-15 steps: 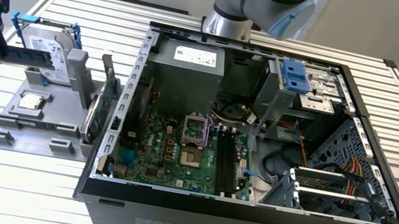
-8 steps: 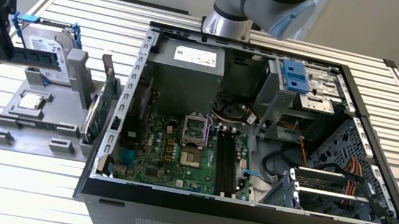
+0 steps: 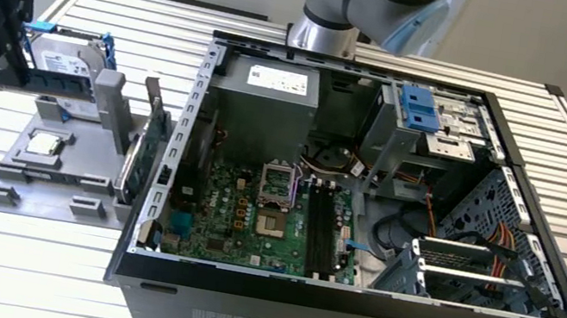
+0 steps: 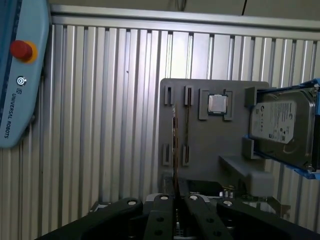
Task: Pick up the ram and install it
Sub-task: 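Pick up the ram and move it above insertion slot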
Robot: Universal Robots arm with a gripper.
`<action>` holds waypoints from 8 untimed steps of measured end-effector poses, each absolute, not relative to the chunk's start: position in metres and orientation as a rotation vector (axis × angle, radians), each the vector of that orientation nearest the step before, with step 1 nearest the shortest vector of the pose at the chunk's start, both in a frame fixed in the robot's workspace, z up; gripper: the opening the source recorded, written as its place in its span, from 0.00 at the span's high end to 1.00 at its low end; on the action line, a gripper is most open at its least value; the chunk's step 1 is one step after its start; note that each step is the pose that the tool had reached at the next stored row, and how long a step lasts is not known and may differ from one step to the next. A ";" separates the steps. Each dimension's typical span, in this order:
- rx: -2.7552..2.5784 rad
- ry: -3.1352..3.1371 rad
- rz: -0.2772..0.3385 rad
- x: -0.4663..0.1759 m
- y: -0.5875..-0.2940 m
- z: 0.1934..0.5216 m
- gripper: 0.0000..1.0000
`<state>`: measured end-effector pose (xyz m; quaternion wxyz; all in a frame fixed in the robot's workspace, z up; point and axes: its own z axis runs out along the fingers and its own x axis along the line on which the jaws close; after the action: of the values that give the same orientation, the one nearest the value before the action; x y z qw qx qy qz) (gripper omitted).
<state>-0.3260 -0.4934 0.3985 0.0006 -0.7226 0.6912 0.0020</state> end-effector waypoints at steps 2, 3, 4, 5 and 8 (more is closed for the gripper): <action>-2.269 2.171 0.006 -0.324 -0.493 0.398 1.00; -2.269 2.171 0.006 -0.323 -0.493 0.398 1.00; -2.269 2.171 0.006 -0.323 -0.493 0.398 1.00; -2.269 2.171 0.006 -0.322 -0.493 0.398 1.00; -2.269 2.171 0.006 -0.319 -0.493 0.398 1.00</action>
<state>-0.3193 -0.4934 0.3984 0.0006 -0.7227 0.6912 0.0020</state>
